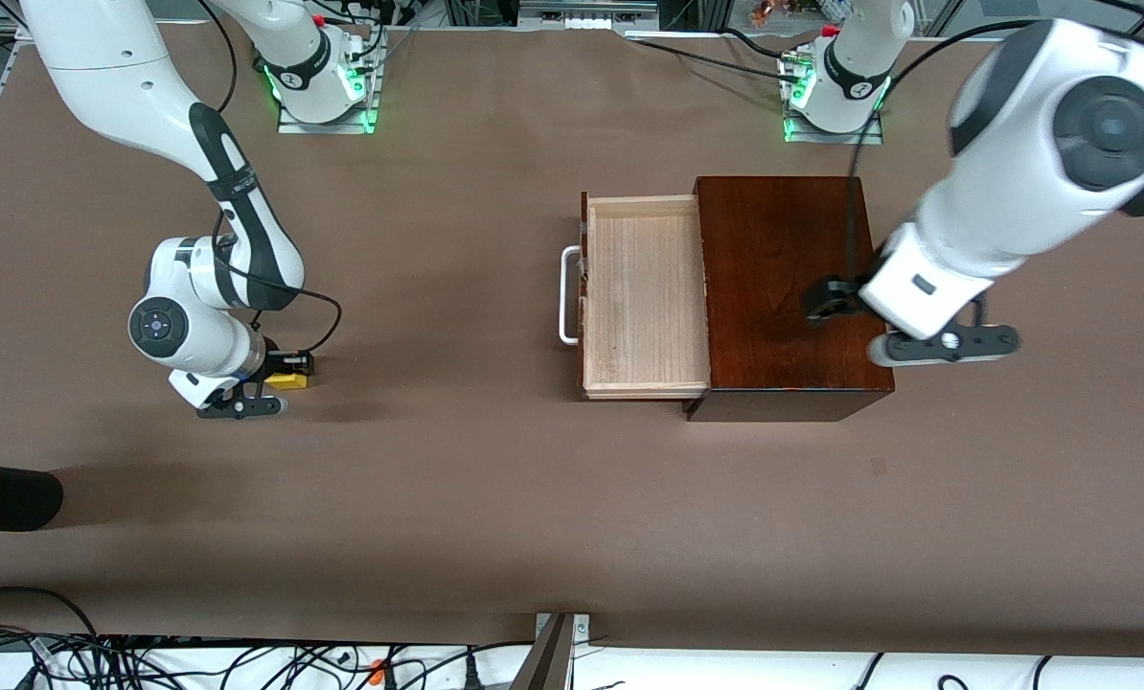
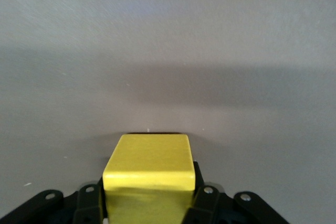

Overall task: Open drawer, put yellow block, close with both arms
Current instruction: 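Carry the yellow block over the open drawer with the right gripper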

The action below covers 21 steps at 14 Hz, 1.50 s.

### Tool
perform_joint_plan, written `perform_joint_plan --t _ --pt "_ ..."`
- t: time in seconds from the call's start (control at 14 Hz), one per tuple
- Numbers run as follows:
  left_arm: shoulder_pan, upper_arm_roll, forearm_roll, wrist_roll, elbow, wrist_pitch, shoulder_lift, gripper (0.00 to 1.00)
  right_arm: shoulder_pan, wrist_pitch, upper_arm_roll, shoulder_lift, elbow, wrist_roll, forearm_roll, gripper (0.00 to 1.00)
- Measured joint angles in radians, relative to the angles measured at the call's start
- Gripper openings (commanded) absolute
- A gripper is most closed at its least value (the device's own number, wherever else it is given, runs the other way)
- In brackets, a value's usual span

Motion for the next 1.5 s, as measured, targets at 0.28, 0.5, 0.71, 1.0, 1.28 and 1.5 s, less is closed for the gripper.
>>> perform_joint_plan --t 0.28,0.5,0.71,1.0,1.28,1.5 --pt "-0.148 0.329 -0.118 0.236 -0.111 -0.006 -0.159 1.0 0.023 -0.227 0.001 -0.07 0.093 0.02 0.001 0.16" --pt "-0.259 0.519 -0.133 0.339 -0.192 -0.006 -0.253 1.0 0.053 -0.464 0.017 -0.113 0.215 0.141 0.02 0.17" --pt "-0.282 0.584 -0.133 0.371 -0.211 -0.011 -0.288 1.0 0.087 -0.623 0.083 -0.119 0.337 0.365 0.091 0.19" --pt "-0.289 0.591 -0.133 0.384 -0.208 -0.05 -0.302 1.0 0.095 -0.675 0.238 -0.119 0.439 0.768 0.165 0.19" --pt "-0.289 0.591 -0.133 0.421 -0.208 -0.055 -0.302 1.0 0.159 -0.612 0.356 -0.117 0.478 1.18 0.168 0.19" --pt "-0.289 0.592 -0.133 0.454 -0.208 -0.055 -0.302 1.0 0.268 -0.493 0.361 -0.108 0.481 1.475 0.167 0.21"
